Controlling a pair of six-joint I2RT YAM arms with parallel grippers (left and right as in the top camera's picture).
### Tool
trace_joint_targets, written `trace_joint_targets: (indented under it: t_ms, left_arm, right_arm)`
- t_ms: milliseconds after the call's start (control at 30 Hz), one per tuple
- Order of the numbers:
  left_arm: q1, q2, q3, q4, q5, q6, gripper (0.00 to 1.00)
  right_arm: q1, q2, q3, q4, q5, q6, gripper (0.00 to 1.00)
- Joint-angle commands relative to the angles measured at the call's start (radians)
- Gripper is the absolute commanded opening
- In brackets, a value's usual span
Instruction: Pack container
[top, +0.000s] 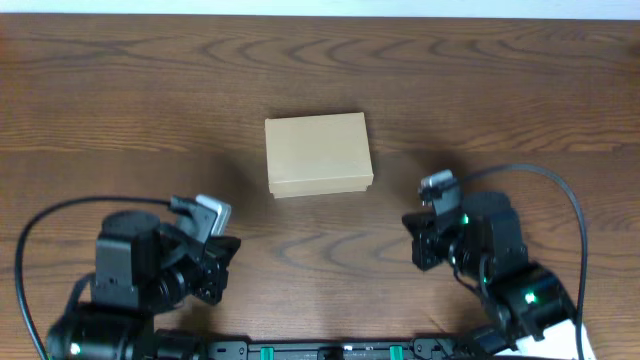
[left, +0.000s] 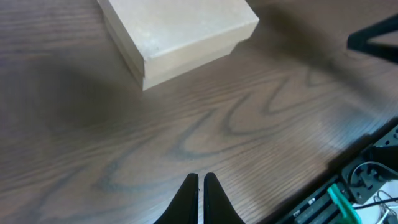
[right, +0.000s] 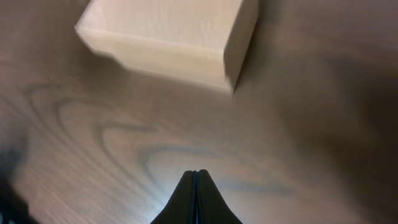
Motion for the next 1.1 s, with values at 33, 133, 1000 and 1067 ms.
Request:
trace_joint_targets:
  t_ms: [33, 133, 1000, 1067]
  left_arm:
    - [0.003, -0.074, -0.052, 0.044, 0.016, -0.048, 0.45]
    - [0.003, -0.073, -0.052, 0.065, 0.002, -0.048, 0.96]
    - [0.003, -0.086, -0.052, 0.039, -0.172, -0.047, 0.95]
    - [0.005, -0.089, -0.053, 0.066, -0.179, -0.047, 0.95]
  right_arm:
    - [0.014, -0.103, -0.037, 0.031, -0.059, 0.077, 0.28]
    - [0.014, -0.111, -0.037, 0.029, -0.059, 0.085, 0.99]
    - [0.014, -0.109, -0.037, -0.015, -0.058, 0.087, 0.99]
    - [0.014, -0.109, -0.037, -0.016, -0.058, 0.087, 0.99]
